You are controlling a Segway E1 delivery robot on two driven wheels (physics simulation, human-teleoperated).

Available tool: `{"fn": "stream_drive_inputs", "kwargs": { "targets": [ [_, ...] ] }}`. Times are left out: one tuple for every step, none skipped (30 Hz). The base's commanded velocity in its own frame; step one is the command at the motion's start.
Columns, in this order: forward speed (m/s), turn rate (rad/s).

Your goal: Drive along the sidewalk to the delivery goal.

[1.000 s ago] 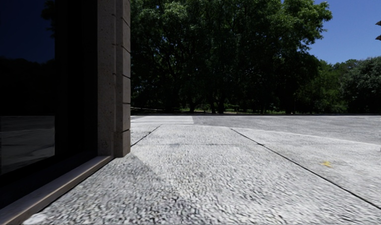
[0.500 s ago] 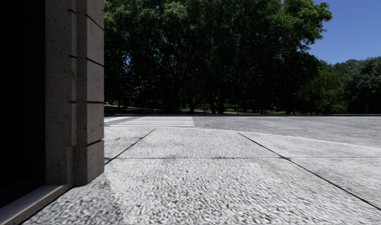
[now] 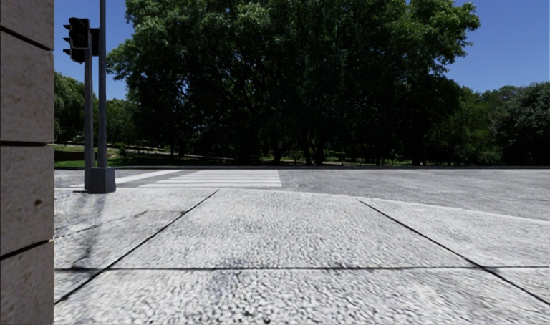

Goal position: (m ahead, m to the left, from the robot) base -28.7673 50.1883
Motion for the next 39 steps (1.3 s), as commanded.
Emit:
{"fn": "stream_drive_inputs", "kwargs": {
  "targets": [
    [2.00,0.20],
    [2.00,0.20],
    [2.00,0.33],
    [2.00,0.37],
    [2.00,0.49],
    [1.89,0.59],
    [1.74,0.64],
    [1.66,0.66],
    [1.66,0.66],
    [1.64,0.66],
    [1.63,0.66],
    [1.63,0.66],
    [1.63,0.66],
    [1.62,0.66],
    [1.60,0.68],
    [1.59,0.68],
    [1.59,0.69],
    [1.59,0.69],
    [1.58,0.69],
    [1.58,0.69],
    [1.58,0.69],
    [1.58,0.69],
    [1.58,0.69],
    [1.58,0.69],
    [1.58,0.69],
    [1.58,0.69],
    [1.58,0.69],
    [1.58,0.69],
    [1.58,0.69],
    [1.58,0.69],
    [1.58,0.69],
    [1.58,0.69],
    [1.58,0.69],
    [1.58,0.69],
    [1.58,0.69],
    [1.58,0.69],
    [1.58,0.69],
    [1.58,0.69],
    [1.58,0.69]
  ]
}}
